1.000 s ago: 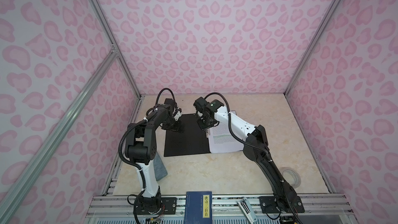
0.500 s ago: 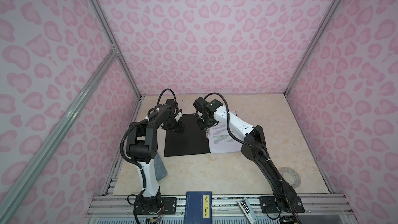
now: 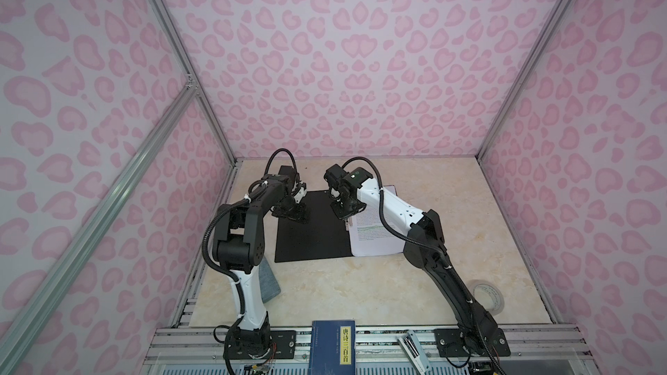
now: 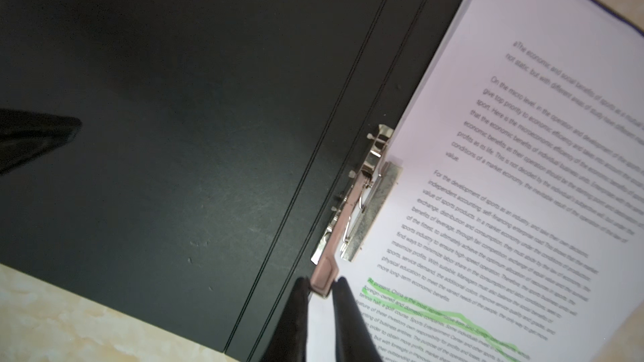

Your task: Put the files into the folder

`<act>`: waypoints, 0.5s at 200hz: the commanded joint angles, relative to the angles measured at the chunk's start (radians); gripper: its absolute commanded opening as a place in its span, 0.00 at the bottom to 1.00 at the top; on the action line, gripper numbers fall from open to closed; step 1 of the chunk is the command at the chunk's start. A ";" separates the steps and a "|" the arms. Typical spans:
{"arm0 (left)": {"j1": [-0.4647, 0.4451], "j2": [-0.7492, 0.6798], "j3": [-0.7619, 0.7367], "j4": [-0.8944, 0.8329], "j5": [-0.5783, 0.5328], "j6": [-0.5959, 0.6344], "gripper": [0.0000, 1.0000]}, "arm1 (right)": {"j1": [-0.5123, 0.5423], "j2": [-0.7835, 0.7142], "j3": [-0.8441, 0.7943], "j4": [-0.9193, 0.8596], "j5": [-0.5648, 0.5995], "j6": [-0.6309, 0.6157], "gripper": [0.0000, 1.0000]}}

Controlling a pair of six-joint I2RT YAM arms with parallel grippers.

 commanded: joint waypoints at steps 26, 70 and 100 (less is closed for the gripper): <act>0.001 0.000 -0.001 -0.002 0.000 0.016 0.96 | 0.003 -0.015 0.023 -0.017 -0.003 -0.009 0.18; 0.000 0.000 0.002 -0.003 -0.013 0.021 0.96 | 0.001 -0.003 0.029 -0.004 -0.018 -0.010 0.19; 0.001 0.005 0.002 -0.003 -0.022 0.027 0.96 | 0.001 0.021 0.054 -0.009 -0.032 -0.011 0.19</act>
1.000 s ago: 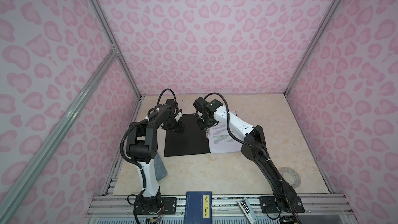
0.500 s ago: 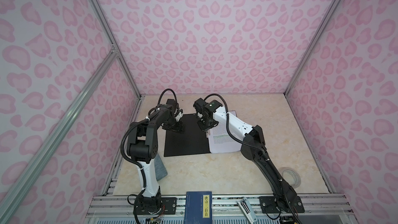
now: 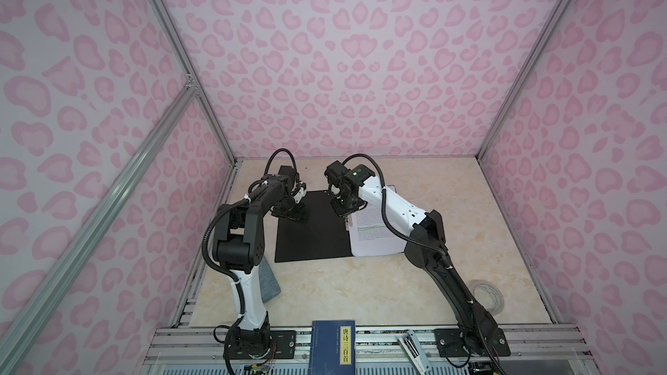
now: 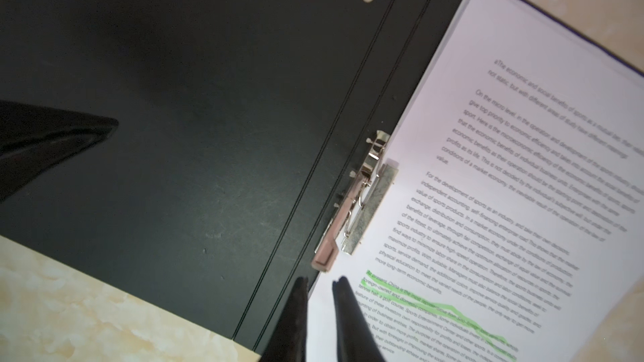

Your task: Put the files into the folder

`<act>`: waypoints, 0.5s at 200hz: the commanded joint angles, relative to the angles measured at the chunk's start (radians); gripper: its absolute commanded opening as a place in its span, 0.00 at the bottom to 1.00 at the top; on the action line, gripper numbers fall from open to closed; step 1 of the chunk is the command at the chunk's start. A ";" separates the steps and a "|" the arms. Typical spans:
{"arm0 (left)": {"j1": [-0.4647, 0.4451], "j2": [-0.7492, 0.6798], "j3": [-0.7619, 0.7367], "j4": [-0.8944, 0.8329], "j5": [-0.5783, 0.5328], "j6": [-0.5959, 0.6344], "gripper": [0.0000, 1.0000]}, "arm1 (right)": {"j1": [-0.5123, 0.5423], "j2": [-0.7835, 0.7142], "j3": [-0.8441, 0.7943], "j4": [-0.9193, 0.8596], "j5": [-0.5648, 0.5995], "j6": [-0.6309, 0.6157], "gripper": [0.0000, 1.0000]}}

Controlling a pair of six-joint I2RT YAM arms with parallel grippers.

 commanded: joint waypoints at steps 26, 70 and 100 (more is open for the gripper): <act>0.001 0.008 0.000 -0.003 -0.015 0.015 0.96 | 0.000 0.035 0.028 0.001 -0.015 -0.004 0.19; 0.001 0.011 0.000 -0.003 -0.013 0.016 0.95 | -0.001 0.043 0.029 -0.023 0.008 -0.006 0.18; 0.001 0.012 0.002 -0.002 -0.013 0.017 0.95 | -0.005 0.052 0.029 -0.035 0.009 -0.007 0.18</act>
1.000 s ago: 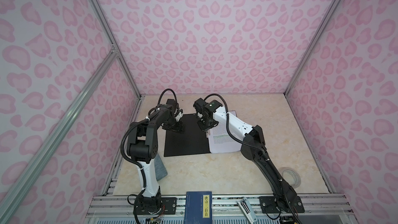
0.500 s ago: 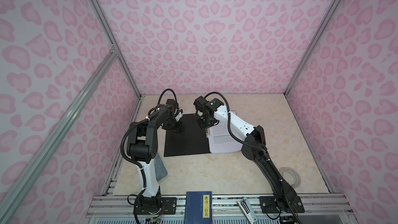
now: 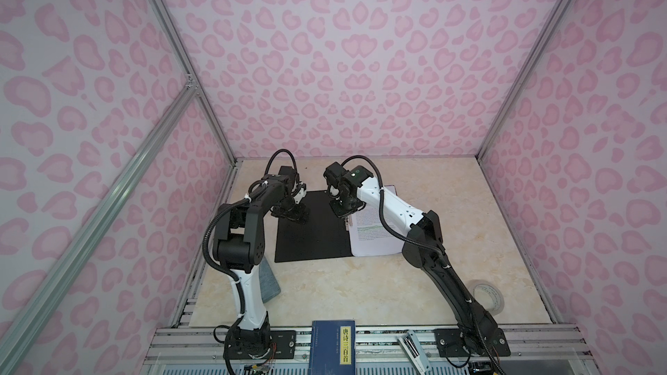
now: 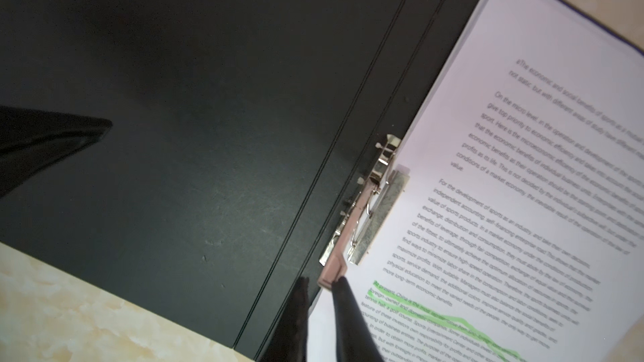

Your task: Put the files into the folder

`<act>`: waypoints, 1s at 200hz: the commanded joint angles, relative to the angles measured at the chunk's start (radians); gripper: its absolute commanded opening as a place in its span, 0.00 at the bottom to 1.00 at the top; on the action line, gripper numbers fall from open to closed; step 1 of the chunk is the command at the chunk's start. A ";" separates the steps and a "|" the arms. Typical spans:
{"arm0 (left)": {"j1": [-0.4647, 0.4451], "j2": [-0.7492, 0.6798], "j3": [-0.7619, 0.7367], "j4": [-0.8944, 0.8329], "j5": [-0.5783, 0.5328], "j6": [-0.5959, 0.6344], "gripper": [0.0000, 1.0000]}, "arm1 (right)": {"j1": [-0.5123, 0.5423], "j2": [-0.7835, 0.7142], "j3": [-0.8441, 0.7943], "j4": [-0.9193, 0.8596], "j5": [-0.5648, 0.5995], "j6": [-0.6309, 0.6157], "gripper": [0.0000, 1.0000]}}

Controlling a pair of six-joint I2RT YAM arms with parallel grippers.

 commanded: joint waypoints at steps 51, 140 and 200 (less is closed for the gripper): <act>0.001 0.007 0.000 -0.002 0.000 0.010 0.95 | -0.010 0.029 0.004 -0.023 0.011 -0.005 0.18; 0.001 0.008 -0.001 -0.003 0.000 0.012 0.96 | -0.025 0.032 0.004 -0.031 -0.006 -0.005 0.12; 0.001 0.009 -0.003 -0.005 -0.001 0.013 0.95 | -0.030 0.037 0.004 -0.038 -0.018 -0.002 0.10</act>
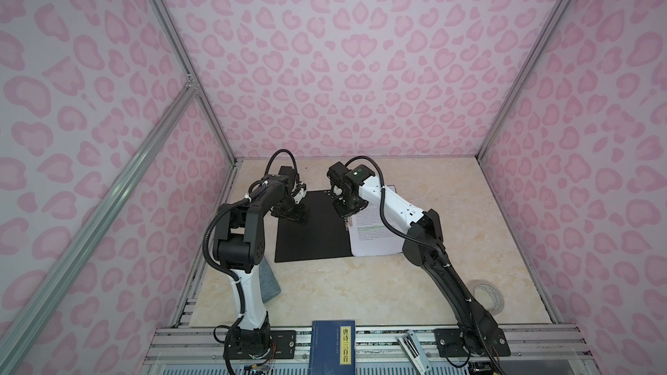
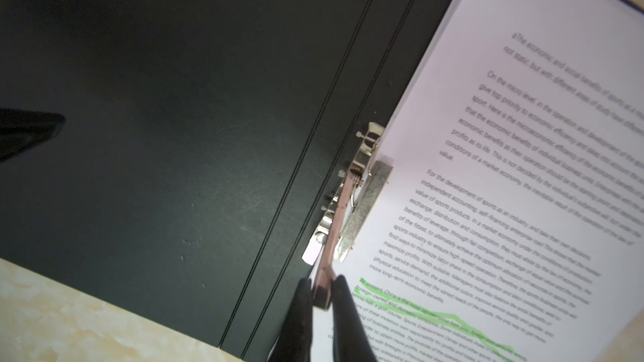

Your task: Put the files into the folder

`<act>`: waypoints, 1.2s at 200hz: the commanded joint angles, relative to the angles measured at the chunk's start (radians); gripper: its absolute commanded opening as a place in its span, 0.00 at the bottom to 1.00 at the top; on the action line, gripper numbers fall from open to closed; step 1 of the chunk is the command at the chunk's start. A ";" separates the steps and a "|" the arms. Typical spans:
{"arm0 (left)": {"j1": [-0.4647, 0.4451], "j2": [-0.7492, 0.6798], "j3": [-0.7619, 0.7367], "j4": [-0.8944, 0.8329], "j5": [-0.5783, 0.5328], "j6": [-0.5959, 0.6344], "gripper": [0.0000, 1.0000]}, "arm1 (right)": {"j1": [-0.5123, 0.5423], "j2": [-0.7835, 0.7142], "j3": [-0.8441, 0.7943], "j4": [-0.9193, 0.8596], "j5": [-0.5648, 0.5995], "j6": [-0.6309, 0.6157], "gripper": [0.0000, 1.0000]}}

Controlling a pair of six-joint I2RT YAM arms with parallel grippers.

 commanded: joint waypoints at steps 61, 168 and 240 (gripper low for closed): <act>0.002 0.005 -0.007 -0.005 0.000 0.013 0.95 | -0.002 0.030 0.001 -0.026 -0.014 0.004 0.07; 0.001 0.000 -0.009 -0.008 -0.004 0.019 0.95 | 0.000 0.031 -0.033 -0.029 -0.061 0.022 0.00; 0.001 -0.006 -0.012 -0.010 -0.001 0.019 0.95 | -0.004 0.015 -0.103 -0.001 -0.073 0.031 0.00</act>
